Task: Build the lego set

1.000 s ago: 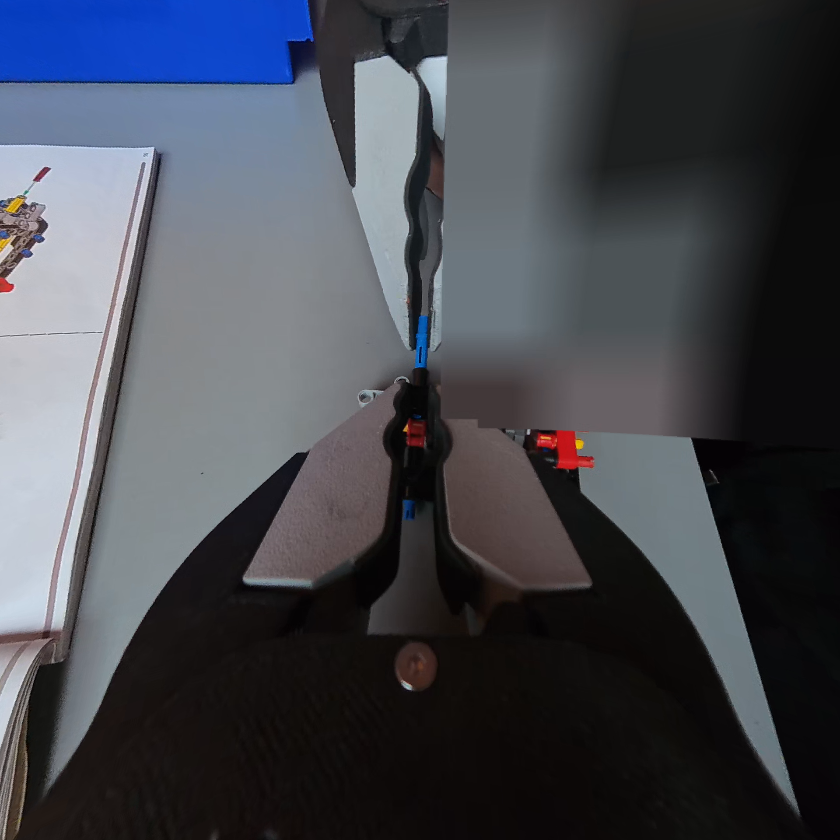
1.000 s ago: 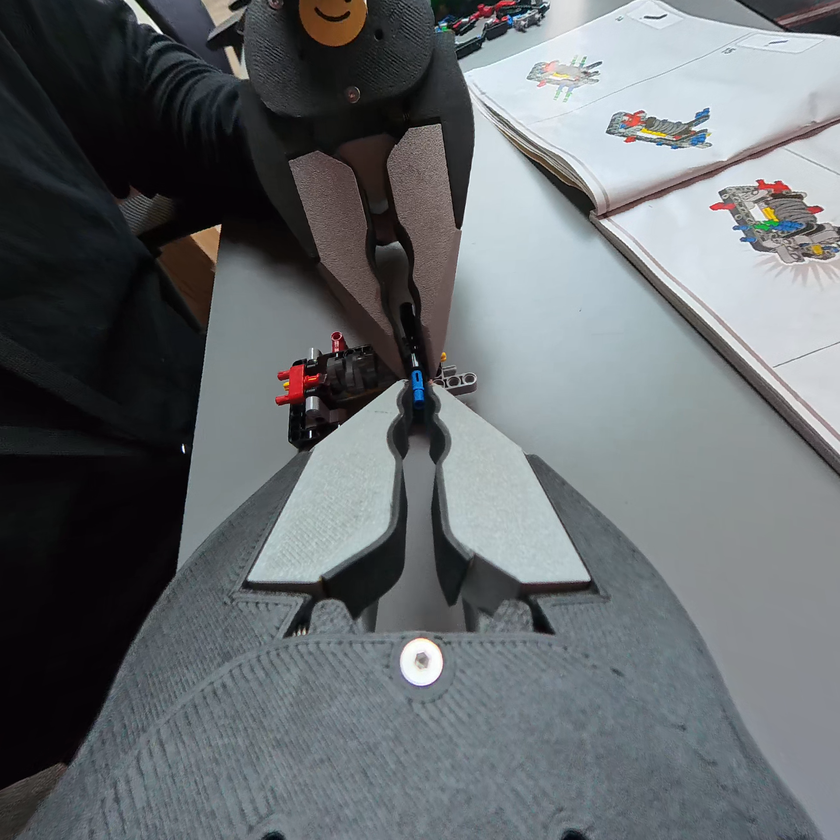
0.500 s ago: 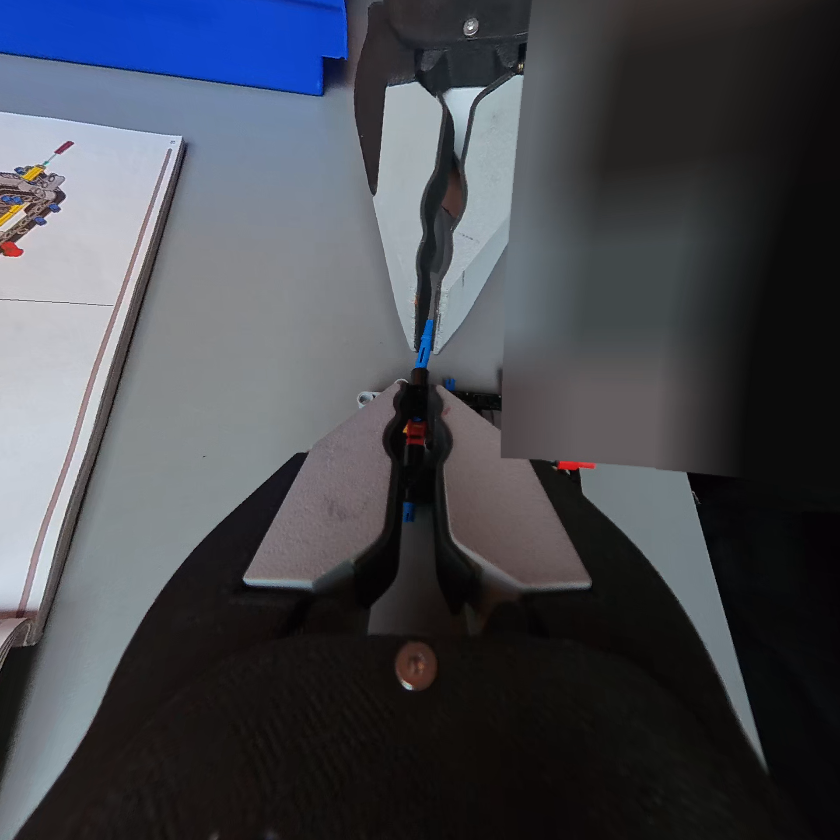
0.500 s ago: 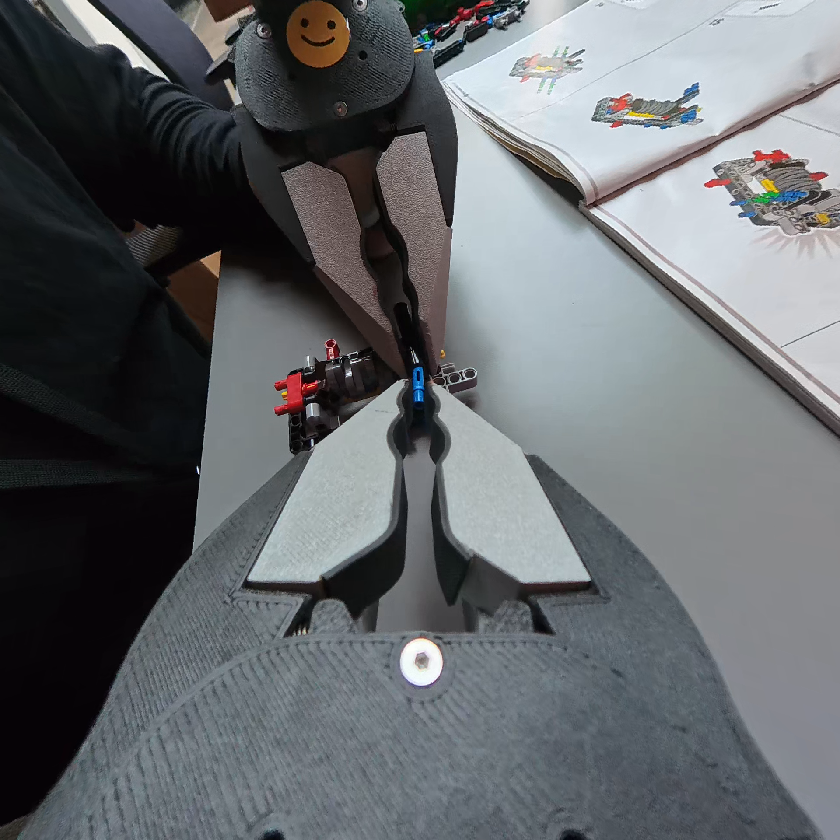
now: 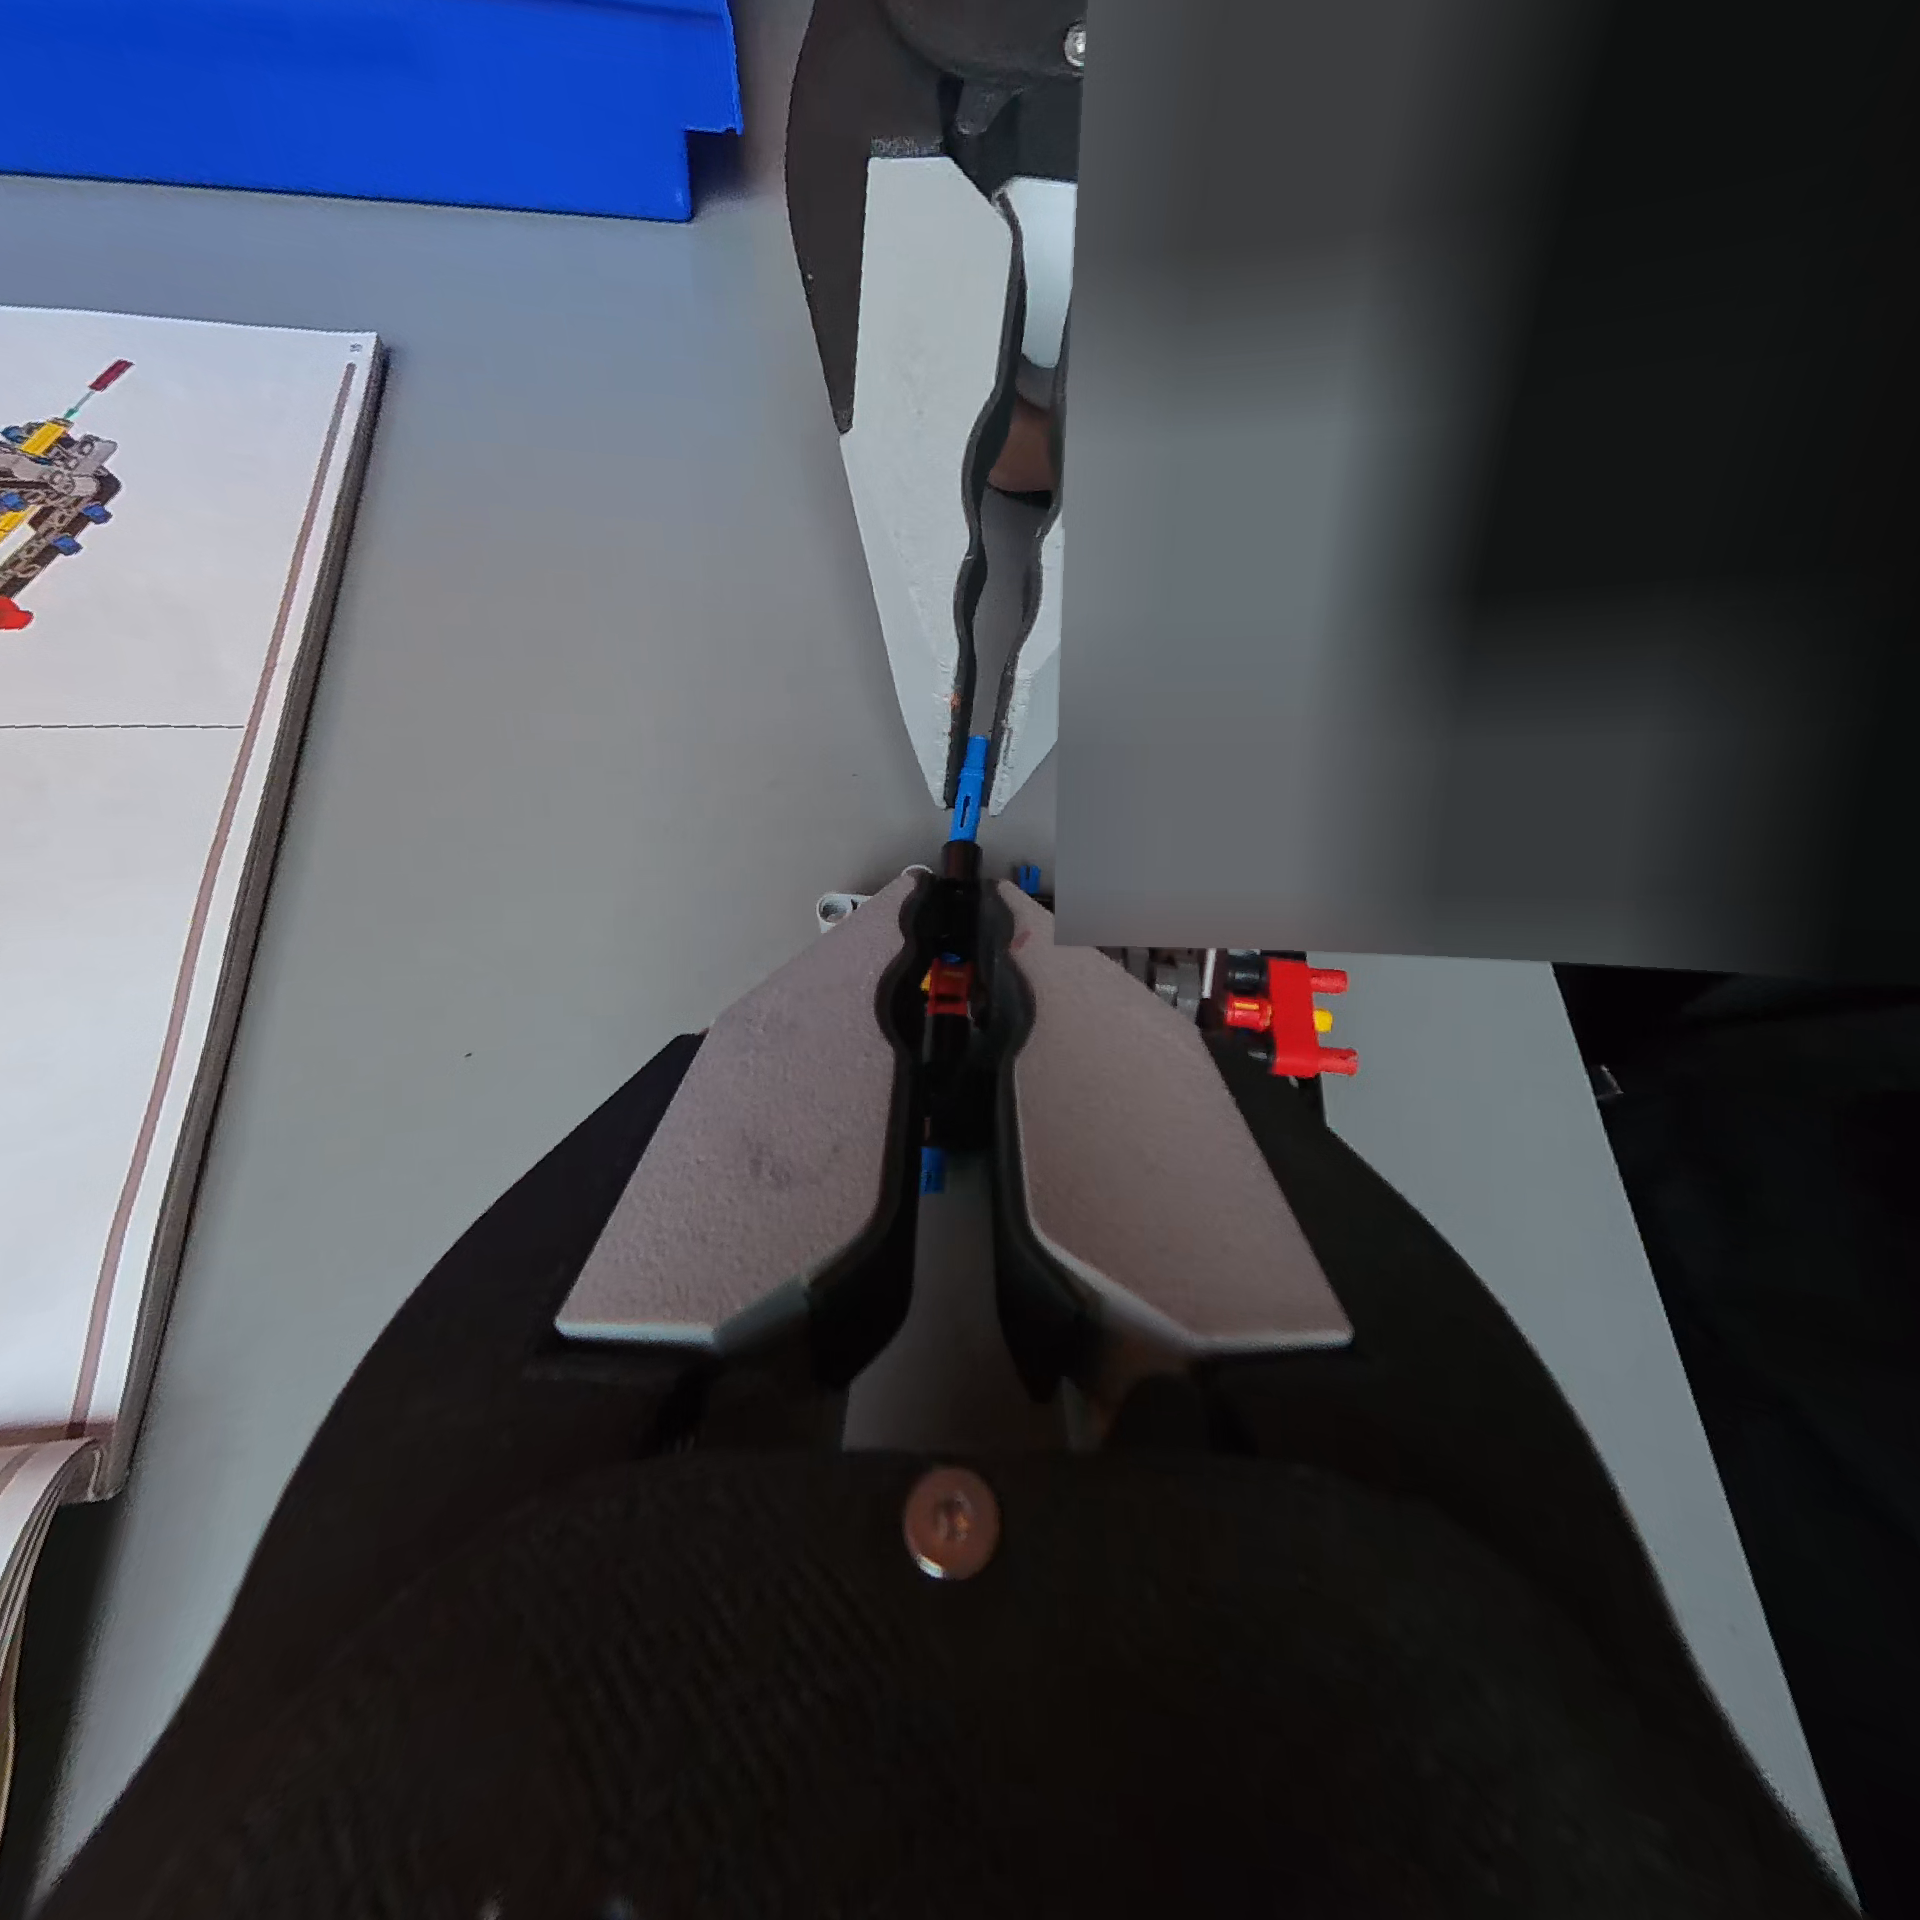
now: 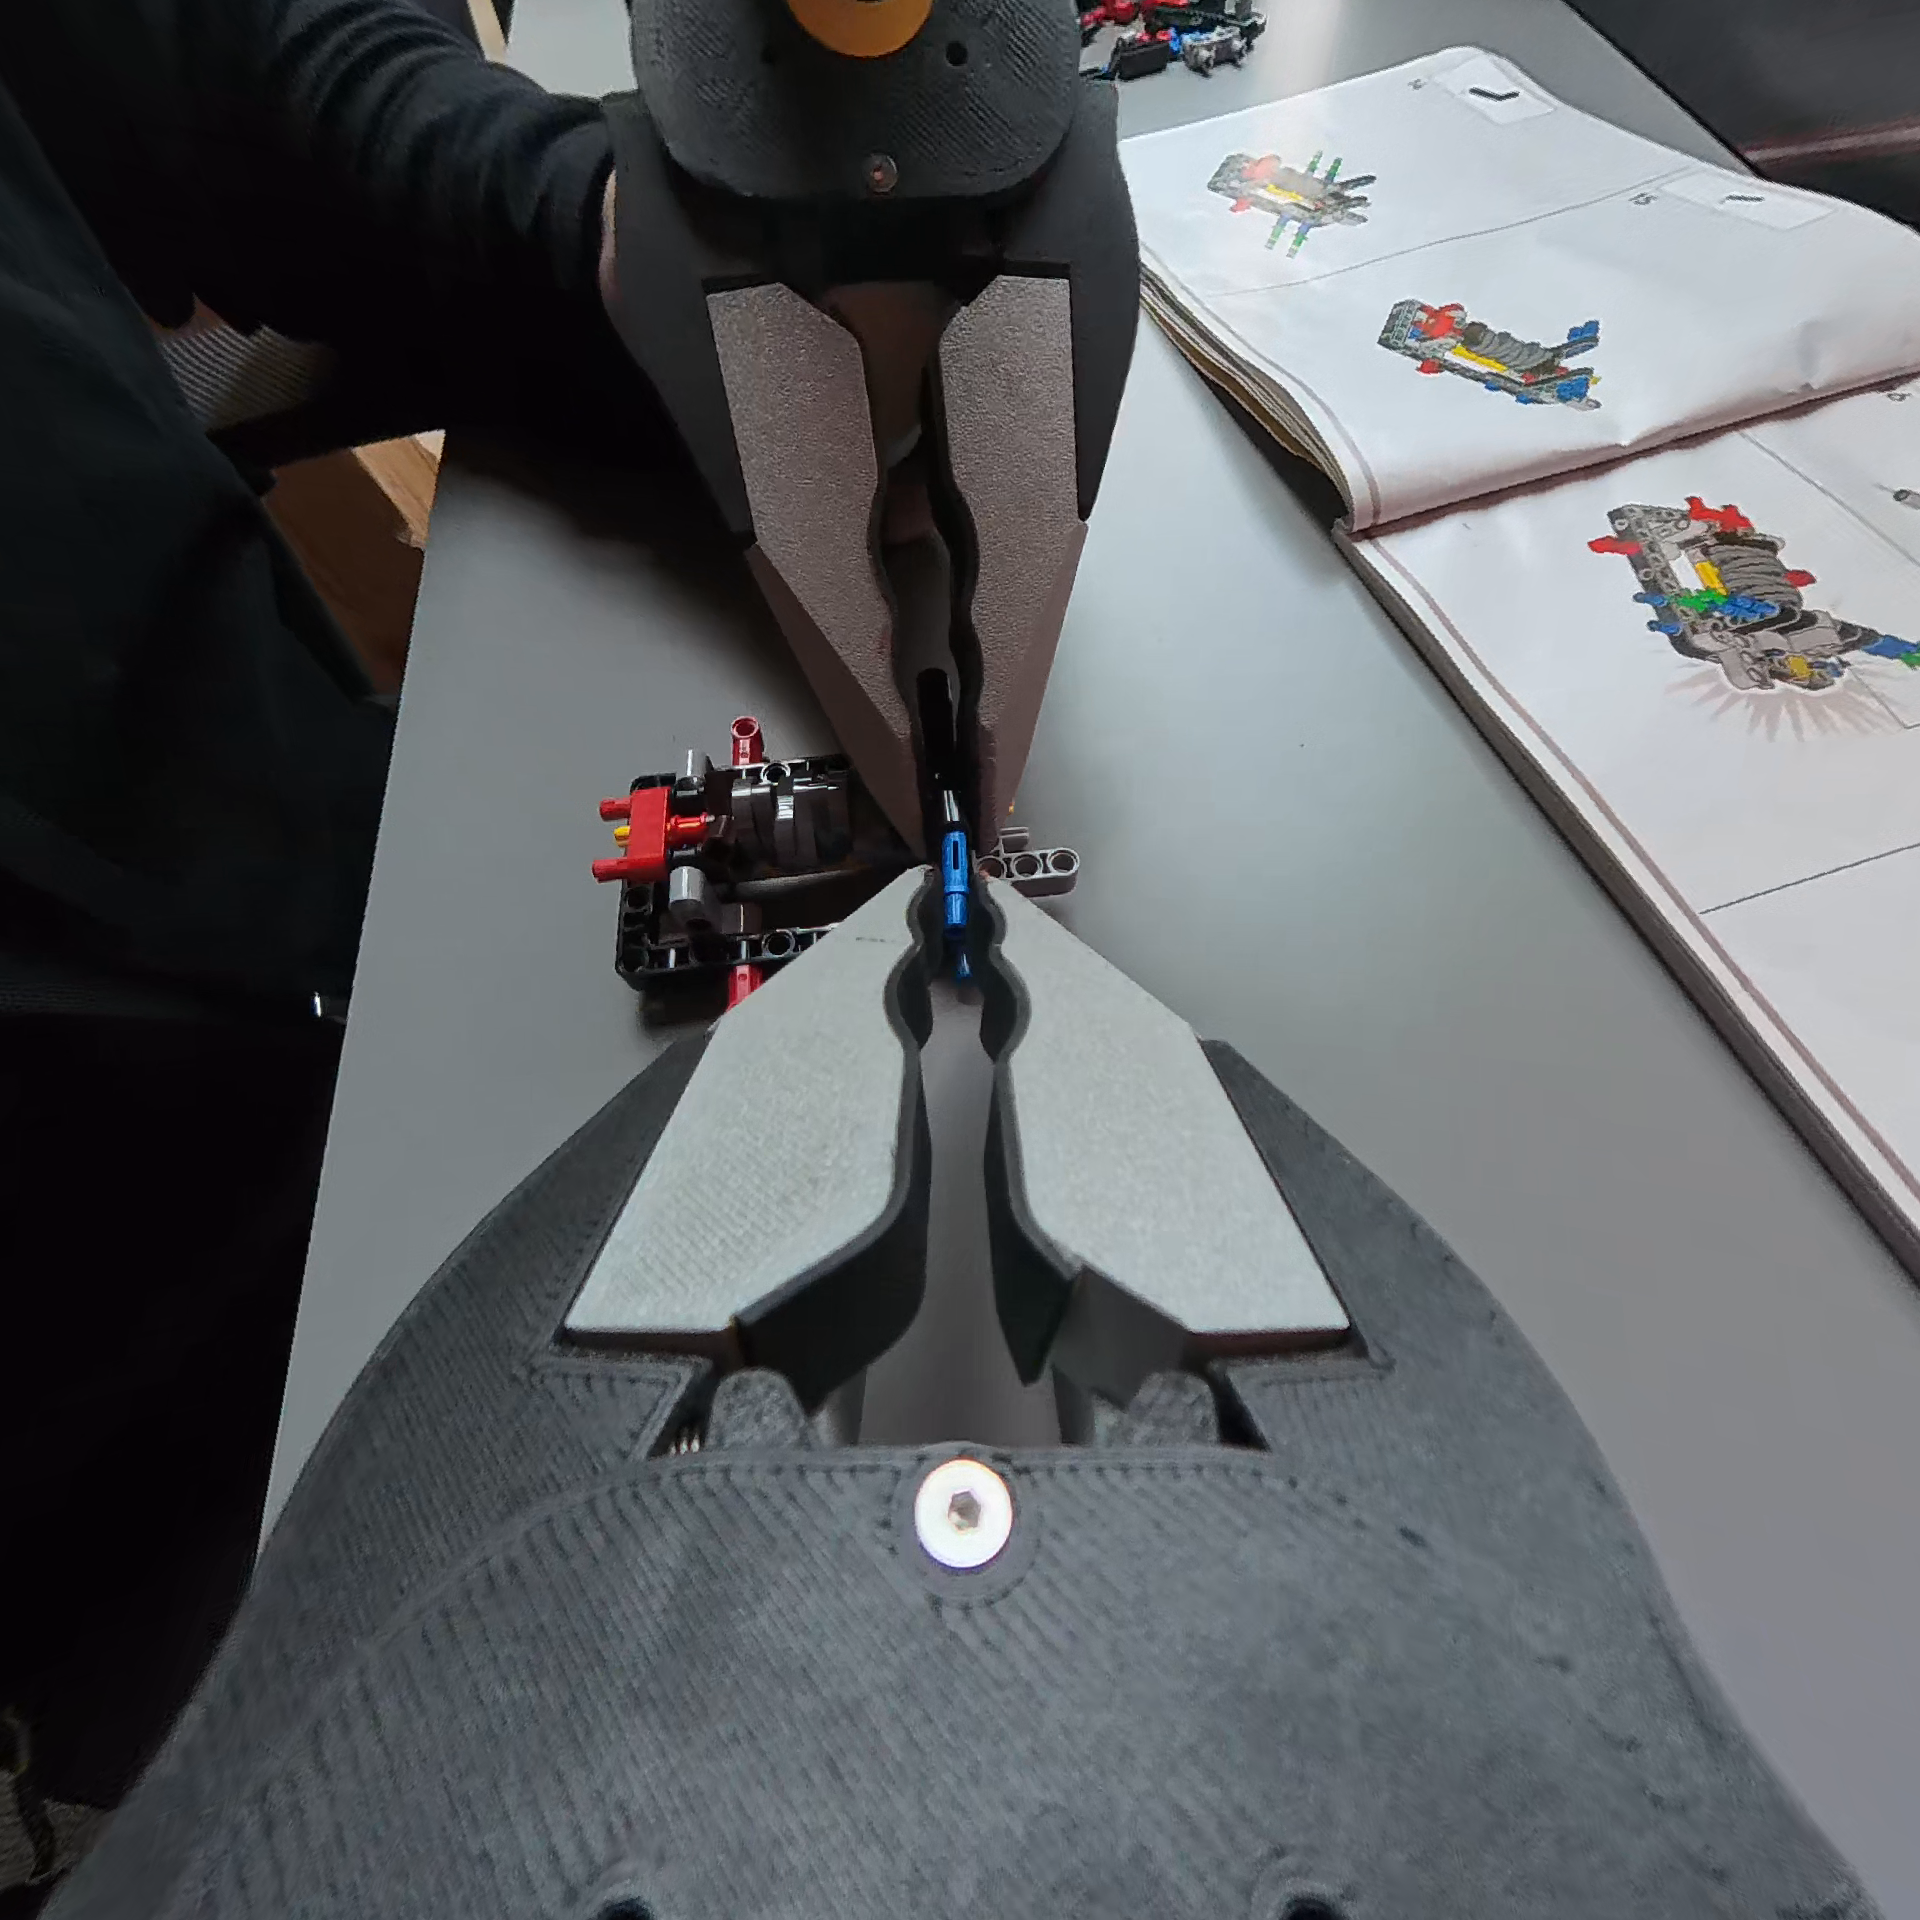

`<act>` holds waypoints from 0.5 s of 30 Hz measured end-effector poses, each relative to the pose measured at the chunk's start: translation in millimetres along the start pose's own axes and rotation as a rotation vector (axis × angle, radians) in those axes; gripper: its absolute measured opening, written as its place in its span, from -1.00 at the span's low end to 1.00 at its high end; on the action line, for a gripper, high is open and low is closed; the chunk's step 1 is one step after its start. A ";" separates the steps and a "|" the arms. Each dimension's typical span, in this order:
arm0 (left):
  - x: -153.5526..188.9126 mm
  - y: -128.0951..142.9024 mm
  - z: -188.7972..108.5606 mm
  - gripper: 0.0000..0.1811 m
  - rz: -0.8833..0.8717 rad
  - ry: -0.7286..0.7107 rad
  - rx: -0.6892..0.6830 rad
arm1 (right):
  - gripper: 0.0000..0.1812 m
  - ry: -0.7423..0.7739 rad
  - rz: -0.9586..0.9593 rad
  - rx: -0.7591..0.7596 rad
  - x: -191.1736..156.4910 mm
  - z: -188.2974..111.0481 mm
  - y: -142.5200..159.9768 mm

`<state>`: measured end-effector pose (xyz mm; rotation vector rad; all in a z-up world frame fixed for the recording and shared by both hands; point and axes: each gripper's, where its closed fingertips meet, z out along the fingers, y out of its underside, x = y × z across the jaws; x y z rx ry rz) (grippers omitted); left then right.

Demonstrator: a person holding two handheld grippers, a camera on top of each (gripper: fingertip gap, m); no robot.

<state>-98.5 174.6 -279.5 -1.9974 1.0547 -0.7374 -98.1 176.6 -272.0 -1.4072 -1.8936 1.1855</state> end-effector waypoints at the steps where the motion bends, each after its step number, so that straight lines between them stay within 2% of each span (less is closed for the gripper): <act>1: -0.5 0.0 0.2 -0.94 0.006 -0.010 0.000 | -0.99 0.001 0.007 0.002 0.6 -0.1 -0.2; 9: -0.6 0.0 1.1 -0.94 0.028 -0.029 -0.005 | -0.99 -0.089 0.146 0.036 -0.3 -1.0 -5.6; 15: -0.5 -0.2 1.7 -0.94 0.022 -0.022 -0.003 | -0.99 -0.051 0.045 0.013 -0.5 -1.2 -1.7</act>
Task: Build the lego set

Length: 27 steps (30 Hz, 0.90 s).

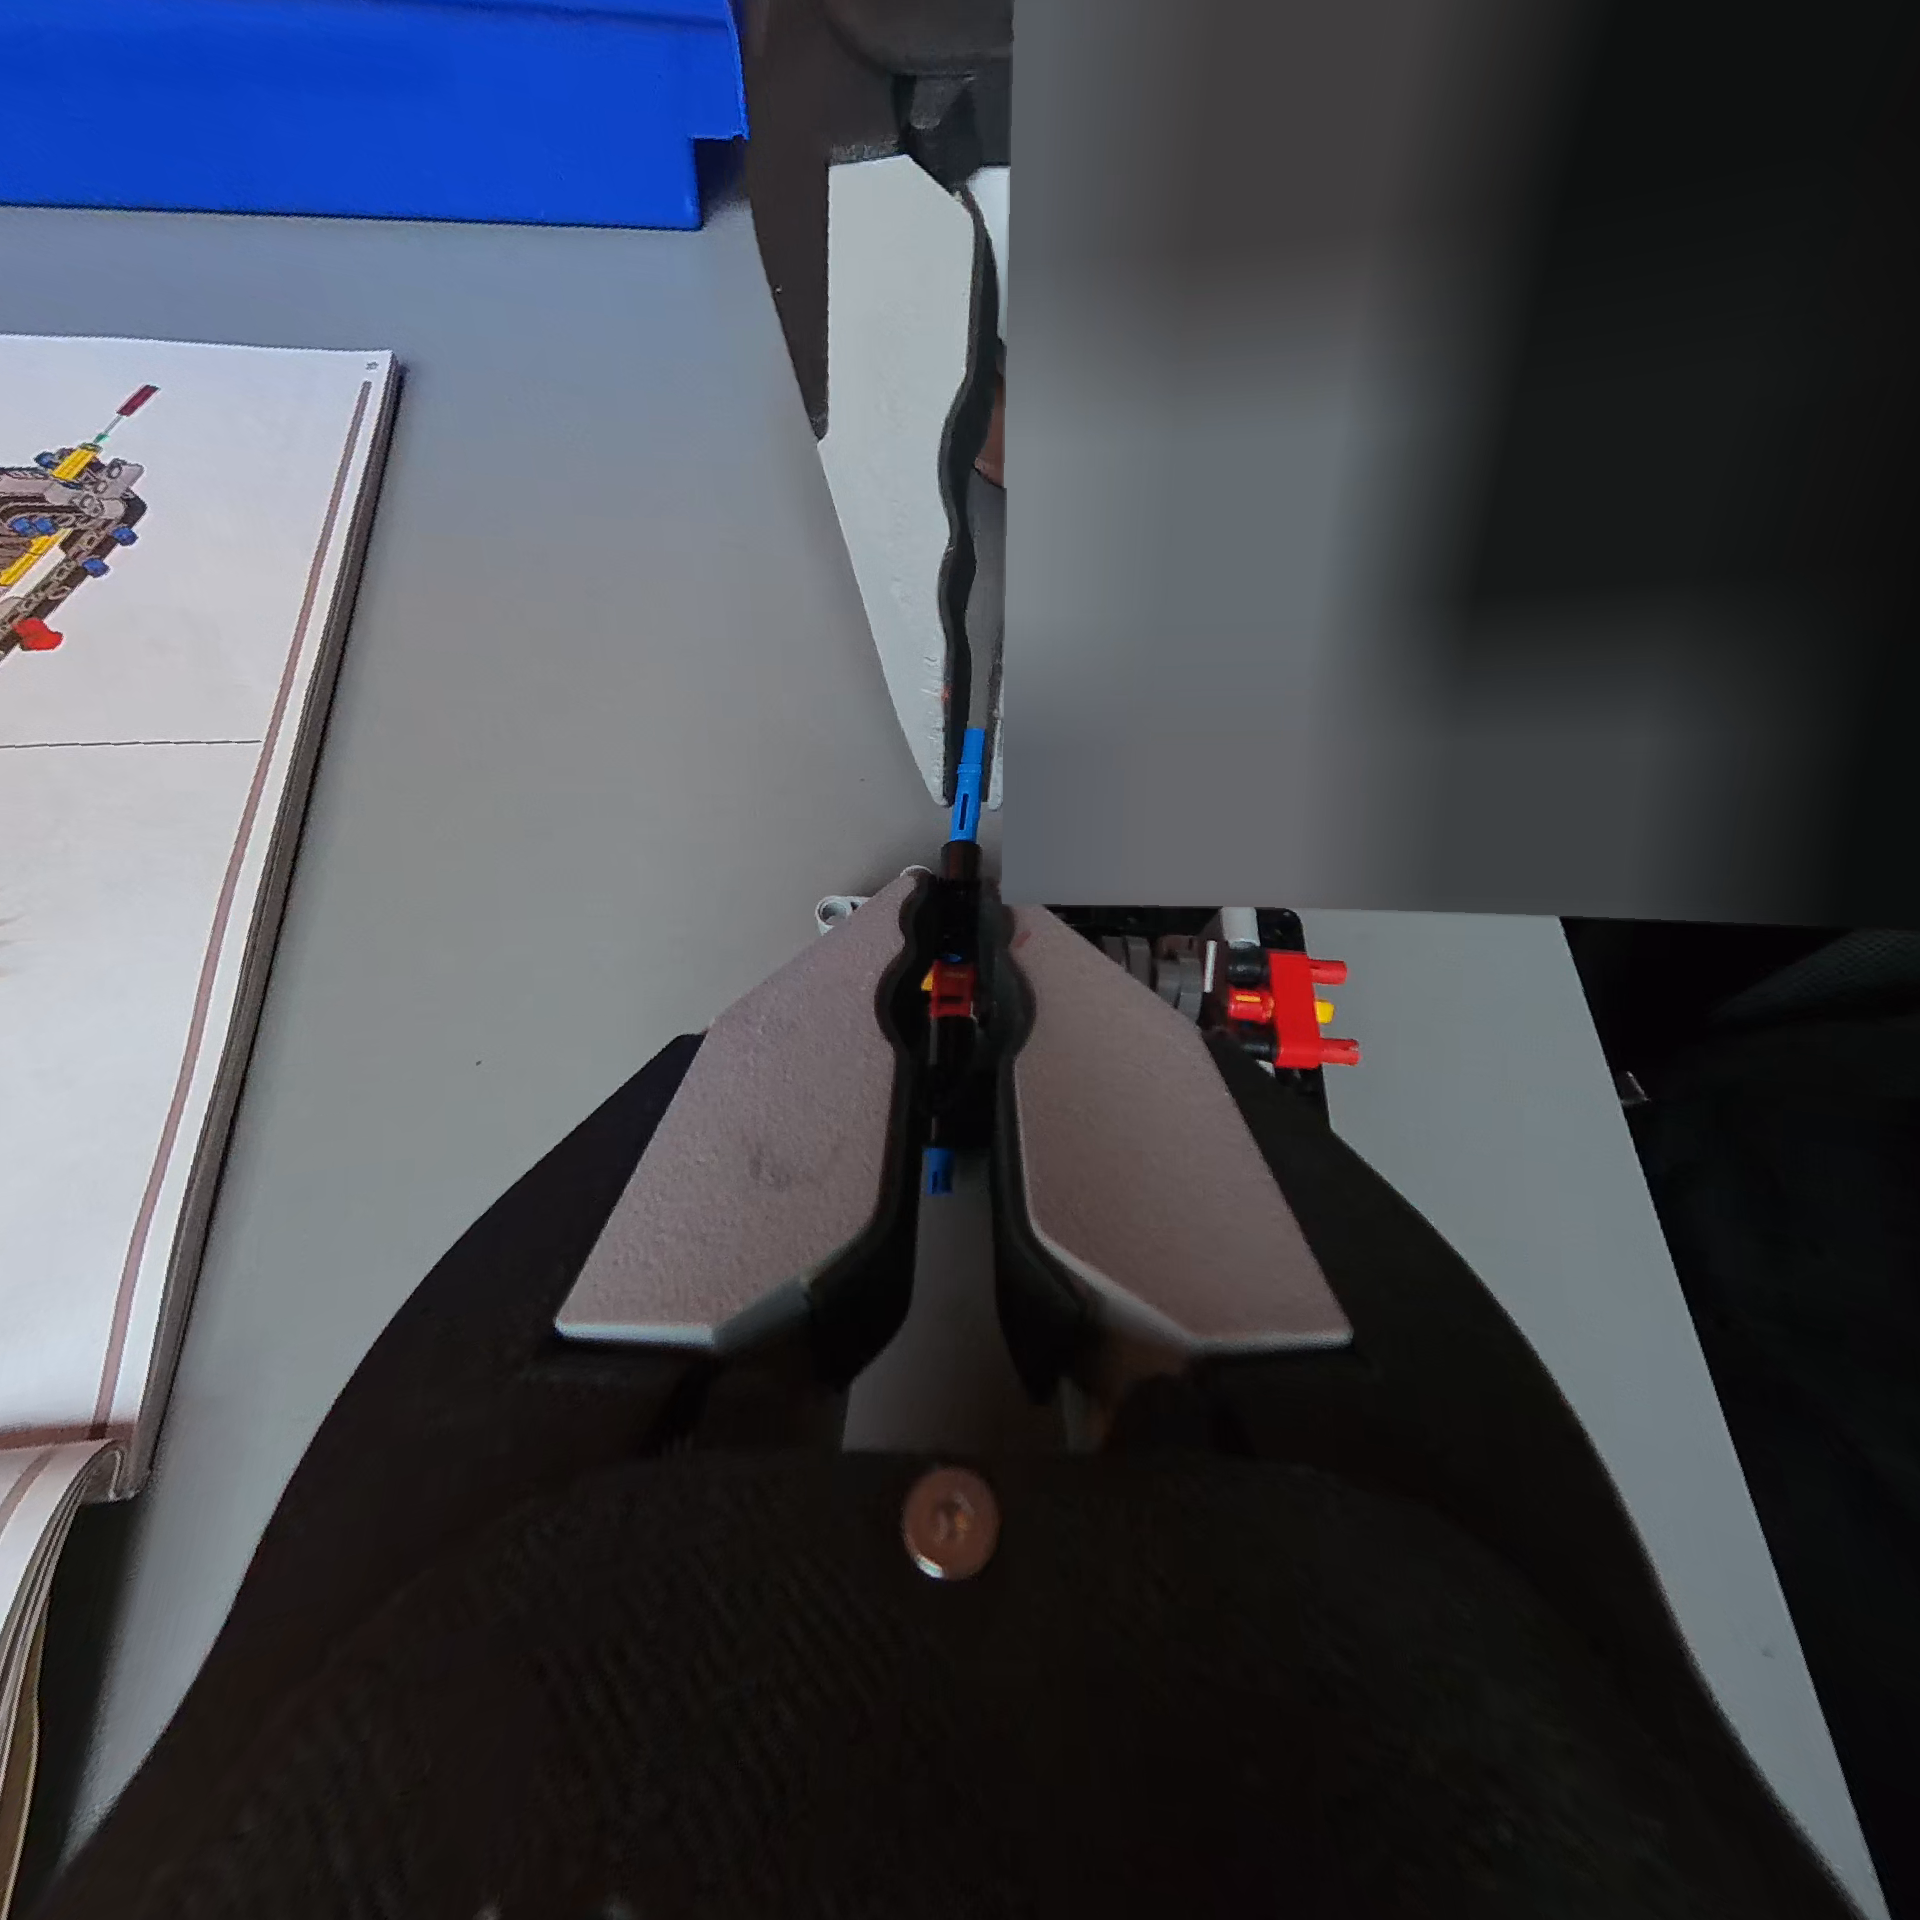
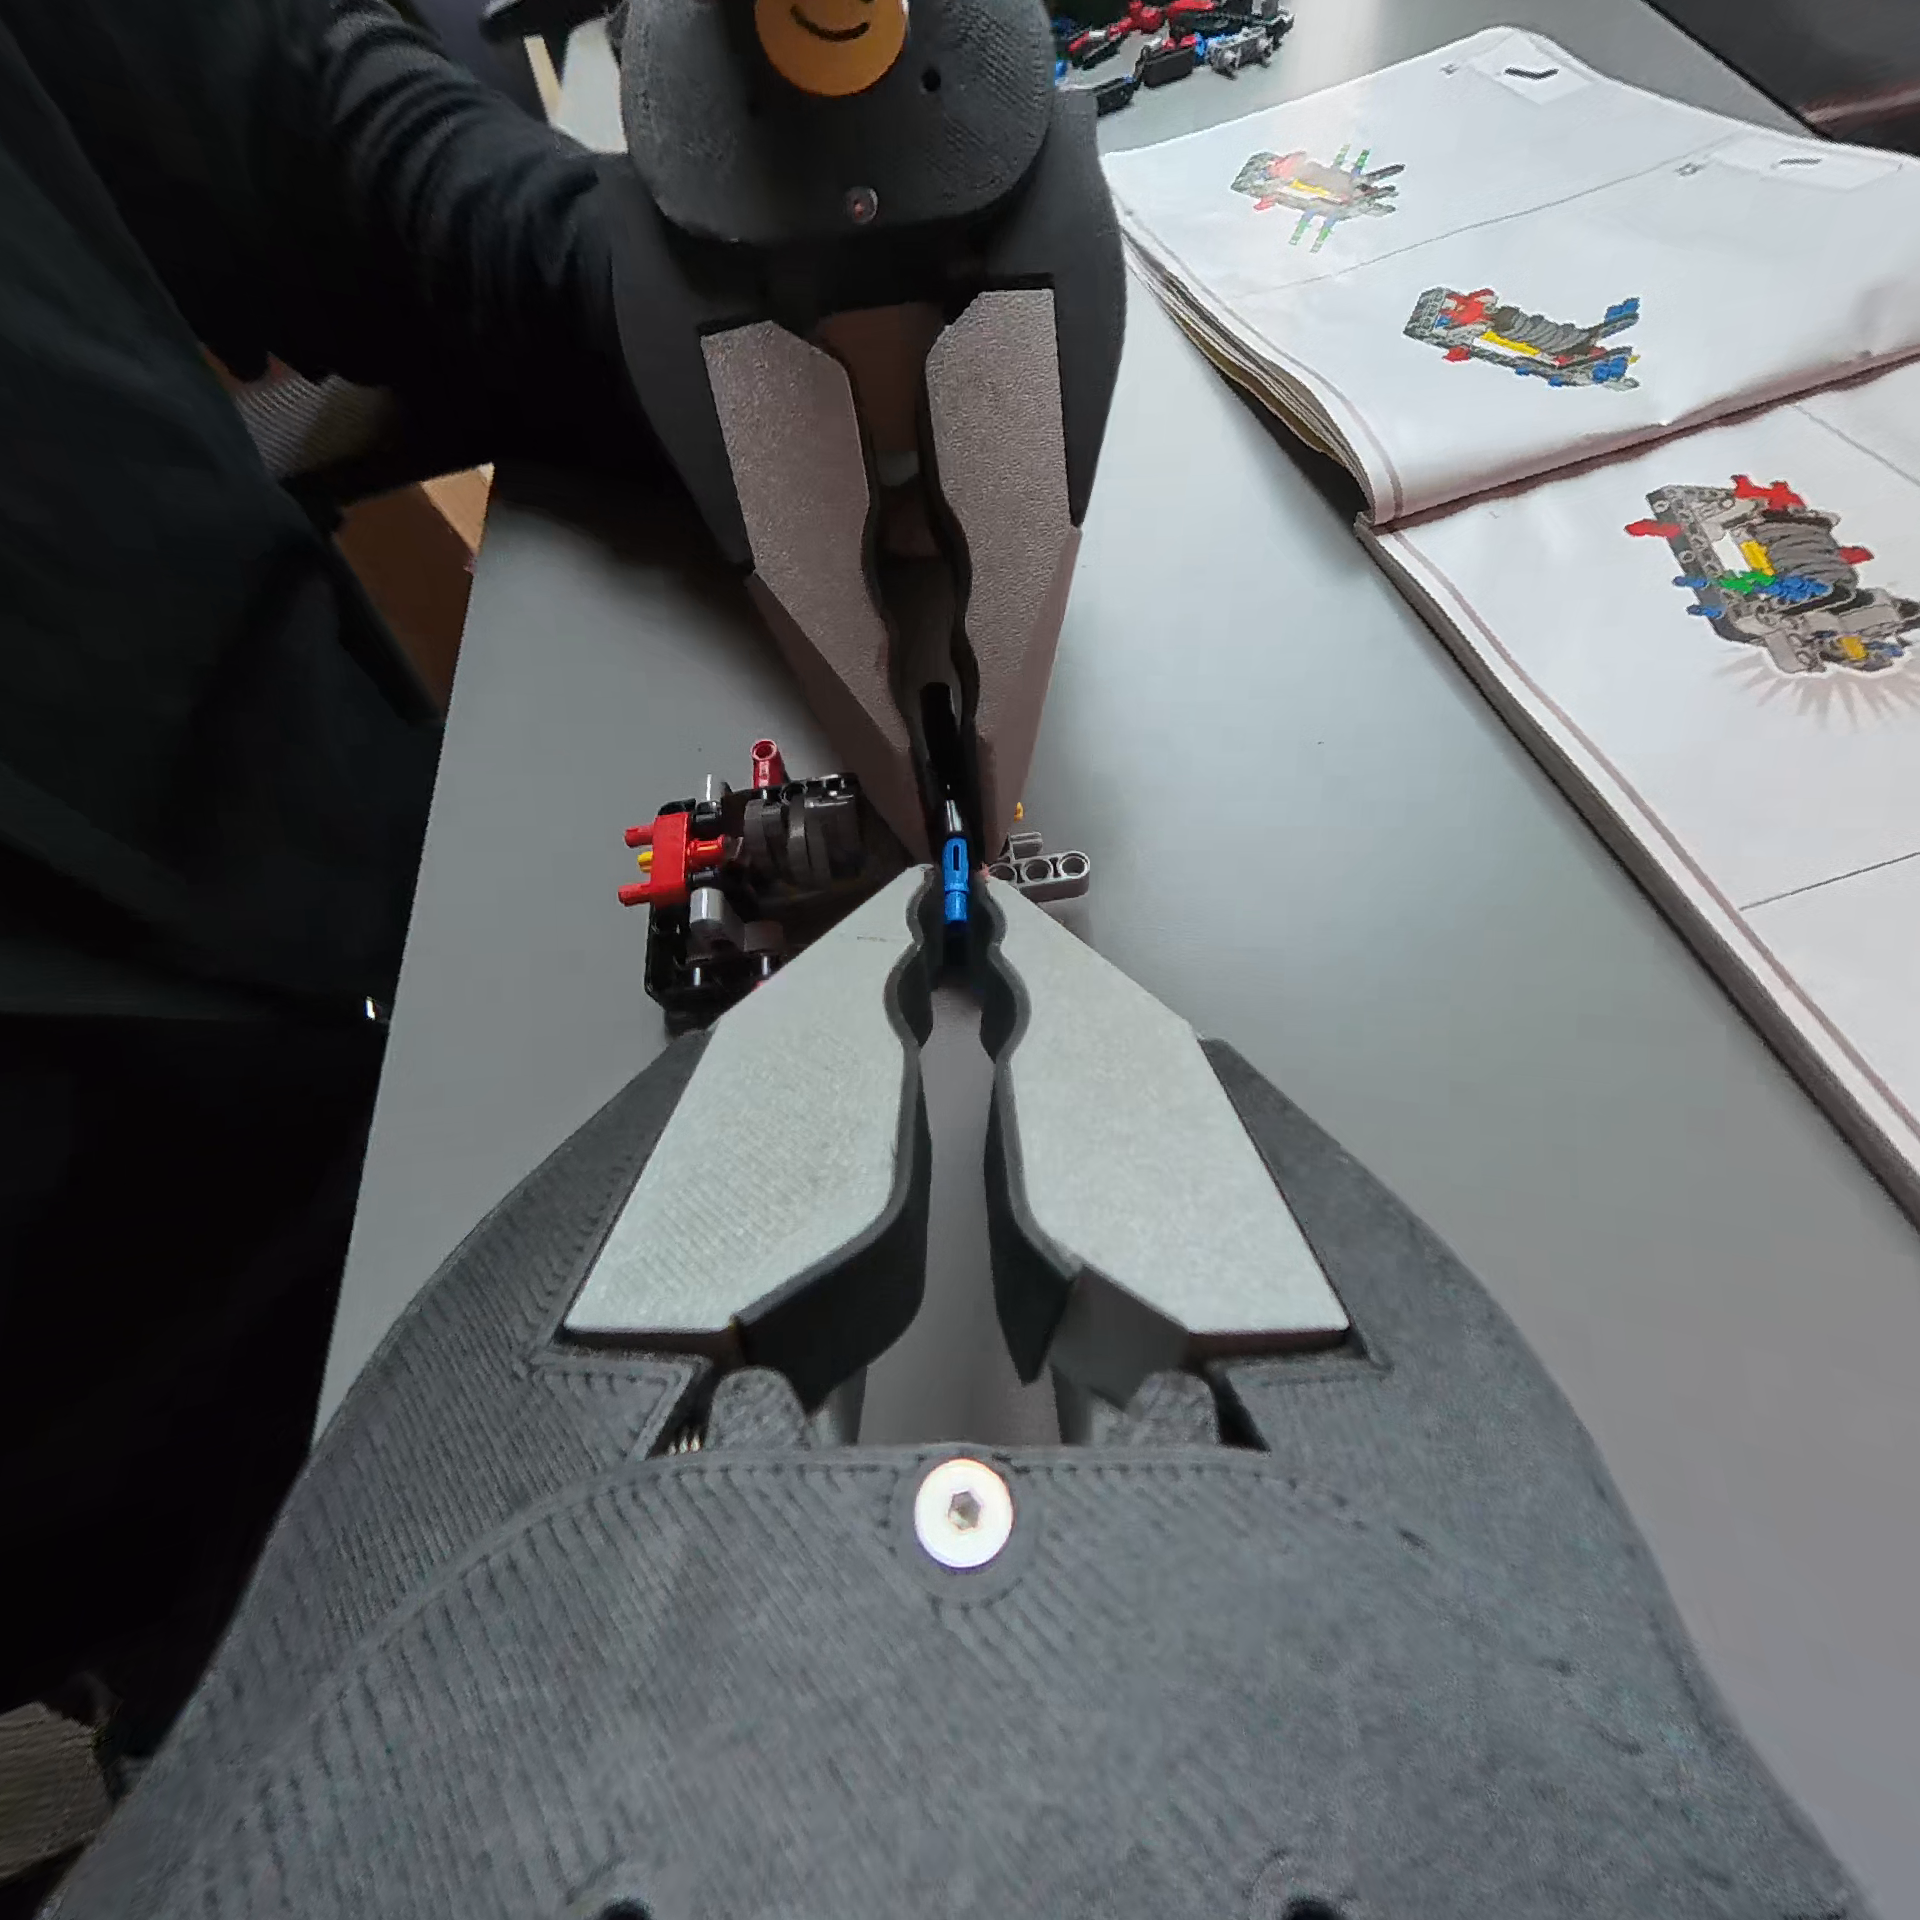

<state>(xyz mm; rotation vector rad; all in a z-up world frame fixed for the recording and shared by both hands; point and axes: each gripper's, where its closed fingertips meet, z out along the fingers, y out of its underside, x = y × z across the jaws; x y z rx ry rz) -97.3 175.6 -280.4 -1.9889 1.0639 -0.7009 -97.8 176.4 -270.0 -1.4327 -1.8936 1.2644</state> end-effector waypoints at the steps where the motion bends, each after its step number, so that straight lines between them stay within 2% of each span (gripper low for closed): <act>1: 0.2 0.0 0.0 -0.94 -0.001 0.002 0.000 | -0.99 0.006 -0.021 -0.003 -0.1 0.1 0.4; 7: 1.5 0.4 0.0 -0.94 -0.014 0.022 0.000 | -0.99 0.075 -0.222 -0.036 0.3 1.4 4.0; 10: 7.5 -0.8 2.6 -0.94 -0.017 0.053 0.001 | -0.98 0.087 -0.317 -0.109 -0.8 9.6 13.5; 12: 5.8 -2.3 2.7 -0.94 -0.001 0.022 0.006 | -0.99 0.132 -0.353 -0.118 2.2 11.5 11.7; 20: 0.1 -0.9 0.7 -0.94 0.002 -0.013 -0.016 | -0.98 0.063 -0.198 -0.068 1.1 5.2 8.0; 23: -3.4 0.4 0.8 -0.72 0.040 -0.067 -0.057 | -0.99 0.053 -0.157 -0.072 2.7 3.6 9.0; 25: -5.1 -5.7 -3.9 -0.74 0.085 -0.108 -0.050 | -0.99 0.056 -0.147 -0.071 2.3 1.7 8.8; 27: -1.0 -14.5 -7.7 -0.86 0.133 -0.118 -0.030 | -0.99 0.057 -0.147 -0.063 0.2 0.2 6.9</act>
